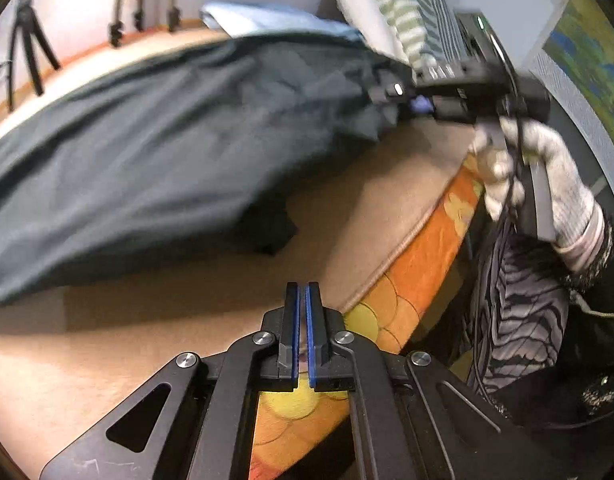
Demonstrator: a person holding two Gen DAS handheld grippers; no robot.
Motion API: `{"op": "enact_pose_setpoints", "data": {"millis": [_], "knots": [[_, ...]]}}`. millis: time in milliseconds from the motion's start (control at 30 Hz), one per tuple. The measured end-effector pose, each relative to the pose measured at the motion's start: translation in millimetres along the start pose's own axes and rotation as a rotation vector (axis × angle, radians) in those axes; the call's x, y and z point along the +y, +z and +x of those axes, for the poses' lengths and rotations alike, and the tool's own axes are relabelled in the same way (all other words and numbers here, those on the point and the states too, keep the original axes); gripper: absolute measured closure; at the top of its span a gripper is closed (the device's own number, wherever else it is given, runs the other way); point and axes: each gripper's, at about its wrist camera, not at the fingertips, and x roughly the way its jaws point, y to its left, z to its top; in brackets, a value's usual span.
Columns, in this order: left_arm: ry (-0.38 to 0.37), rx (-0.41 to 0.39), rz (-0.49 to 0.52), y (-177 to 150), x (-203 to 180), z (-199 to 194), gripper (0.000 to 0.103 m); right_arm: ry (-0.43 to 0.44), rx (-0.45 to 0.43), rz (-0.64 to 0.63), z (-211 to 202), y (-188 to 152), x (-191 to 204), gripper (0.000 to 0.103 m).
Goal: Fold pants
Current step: 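Open both grippers and move them back over the flat pants, then grasp the elastic waistband with the left gripper while the right gripper grasps beside it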
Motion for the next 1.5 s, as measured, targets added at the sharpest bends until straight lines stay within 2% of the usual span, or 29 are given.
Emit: {"op": "enact_pose_setpoints", "data": {"millis": [33,167,233,367,500,700,900,967,1033,1167,1400,1500], "knots": [[0.001,-0.017,-0.009,2.6,4.6,-7.8,0.100,0.005,0.009,-0.009,-3.1,-2.4,-3.8,0.067],[0.037,-0.112,-0.066,15.1,31.3,-51.0,0.089,0.000,0.018,-0.071,-20.3,-8.6,-1.0,0.063],[0.079,-0.168,-0.090,17.4,49.8,-77.9,0.085,0.013,0.030,-0.096,-28.3,-11.9,3.1,0.063],[0.175,-0.255,-0.170,10.6,95.4,-124.5,0.068,0.037,0.036,-0.171,-47.3,-21.0,25.4,0.063],[0.296,-0.315,-0.266,-9.1,144.0,-163.5,0.068,0.087,0.007,-0.270,-57.8,-19.4,64.7,0.063],[0.448,-0.373,-0.443,-55.2,228.3,-212.7,0.068,0.223,0.003,-0.477,-52.1,-10.1,161.7,0.060],[0.535,-0.420,-0.603,-96.6,304.9,-246.7,0.068,0.331,0.003,-0.649,-23.5,-4.4,270.1,0.059],[0.533,-0.441,-0.649,-109.4,326.9,-252.5,0.068,0.352,-0.001,-0.721,-12.1,-5.9,306.3,0.046],[0.538,-0.446,-0.674,-118.4,345.6,-255.4,0.068,0.374,-0.005,-0.790,1.9,-8.2,335.9,0.041],[0.533,-0.451,-0.704,-126.9,378.0,-249.5,0.068,0.423,0.028,-0.937,36.3,-18.6,402.3,0.041],[0.541,-0.450,-0.683,-121.7,403.7,-241.4,0.067,0.526,0.097,-1.066,92.7,-32.7,512.1,0.037],[0.549,-0.444,-0.682,-121.0,413.2,-237.0,0.061,0.557,0.141,-1.117,122.5,-41.8,559.4,0.037]]}}
